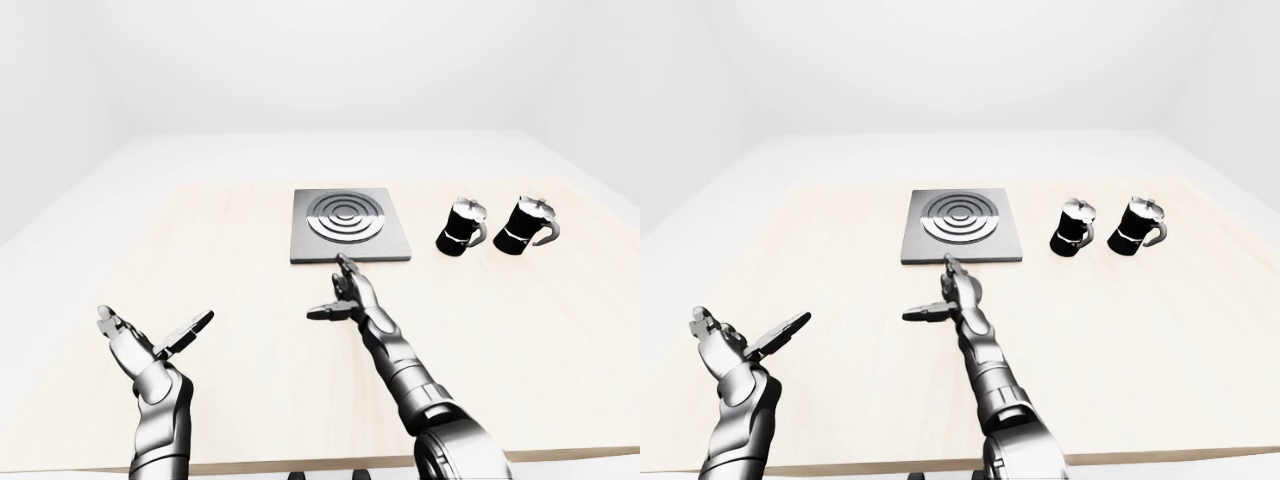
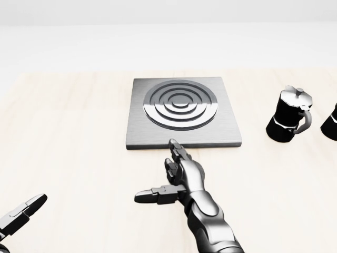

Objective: Turn off the stove.

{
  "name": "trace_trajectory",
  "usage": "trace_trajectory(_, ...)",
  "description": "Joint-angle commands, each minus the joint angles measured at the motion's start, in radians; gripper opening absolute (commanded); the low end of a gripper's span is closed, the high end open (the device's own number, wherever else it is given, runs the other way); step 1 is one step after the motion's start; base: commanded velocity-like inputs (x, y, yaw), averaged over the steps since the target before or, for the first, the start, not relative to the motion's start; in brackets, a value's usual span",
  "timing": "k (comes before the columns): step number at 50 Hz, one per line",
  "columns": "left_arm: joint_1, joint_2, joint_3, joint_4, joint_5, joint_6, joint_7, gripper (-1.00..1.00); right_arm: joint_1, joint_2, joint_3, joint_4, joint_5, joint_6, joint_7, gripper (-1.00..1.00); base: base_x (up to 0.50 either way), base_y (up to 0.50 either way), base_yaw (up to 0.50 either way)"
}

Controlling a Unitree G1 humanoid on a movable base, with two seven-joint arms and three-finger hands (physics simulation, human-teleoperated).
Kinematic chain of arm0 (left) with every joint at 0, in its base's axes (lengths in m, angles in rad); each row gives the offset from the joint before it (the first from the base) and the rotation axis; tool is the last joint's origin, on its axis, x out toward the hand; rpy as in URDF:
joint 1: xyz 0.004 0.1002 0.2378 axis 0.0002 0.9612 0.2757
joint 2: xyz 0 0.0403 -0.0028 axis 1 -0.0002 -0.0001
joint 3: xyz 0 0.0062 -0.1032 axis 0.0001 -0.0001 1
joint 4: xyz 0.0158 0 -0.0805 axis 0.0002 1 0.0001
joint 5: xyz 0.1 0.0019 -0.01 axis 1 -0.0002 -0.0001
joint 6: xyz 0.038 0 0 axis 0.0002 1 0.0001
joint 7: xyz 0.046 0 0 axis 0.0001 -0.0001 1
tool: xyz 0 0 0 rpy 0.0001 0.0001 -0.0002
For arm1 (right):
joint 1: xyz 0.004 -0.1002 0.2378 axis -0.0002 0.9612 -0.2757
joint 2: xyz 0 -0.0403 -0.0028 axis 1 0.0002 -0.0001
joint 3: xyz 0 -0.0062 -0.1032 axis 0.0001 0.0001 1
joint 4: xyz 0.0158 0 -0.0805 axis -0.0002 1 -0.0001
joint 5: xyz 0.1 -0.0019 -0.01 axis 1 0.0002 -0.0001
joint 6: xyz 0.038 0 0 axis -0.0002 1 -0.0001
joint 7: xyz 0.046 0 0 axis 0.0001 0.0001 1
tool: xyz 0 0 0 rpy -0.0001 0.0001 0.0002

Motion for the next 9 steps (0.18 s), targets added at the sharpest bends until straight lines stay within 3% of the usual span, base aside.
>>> trace_trajectory(1, -0.012, 0.001, 0.002, 0.013, -0.02, 0.0, -0.01, 1.0, -0.176, -0.282, -0.02, 0.069, -0.086, 0.0, -0.051, 1.0, 0.01, 0.0, 0.0)
trace_trajectory(2, -0.011, 0.001, 0.001, 0.012, -0.021, 0.0, -0.01, 1.0, -0.17, -0.282, -0.016, 0.01, -0.109, 0.0, -0.062, 1.0, 0.0, 0.0, 0.0)
trace_trajectory(4, -0.006, 0.002, -0.001, -0.001, -0.022, 0.0, -0.009, 1.0, -0.141, -0.28, -0.003, -0.151, -0.167, 0.085, -0.088, 1.0, 0.01, 0.0, 0.0)
trace_trajectory(5, -0.004, 0.001, -0.001, -0.008, -0.023, 0.0, -0.009, 1.0, -0.119, -0.275, 0.017, -0.297, -0.212, 0.162, -0.096, 1.0, 0.0, 0.0, 0.0)
trace_trajectory(9, 0.002, -0.001, 0.002, -0.024, -0.024, 0.0, -0.011, 1.0, -0.085, -0.24, 0.03, -0.534, -0.299, 0.175, -0.056, 1.0, 0.0, 0.0, 0.0)
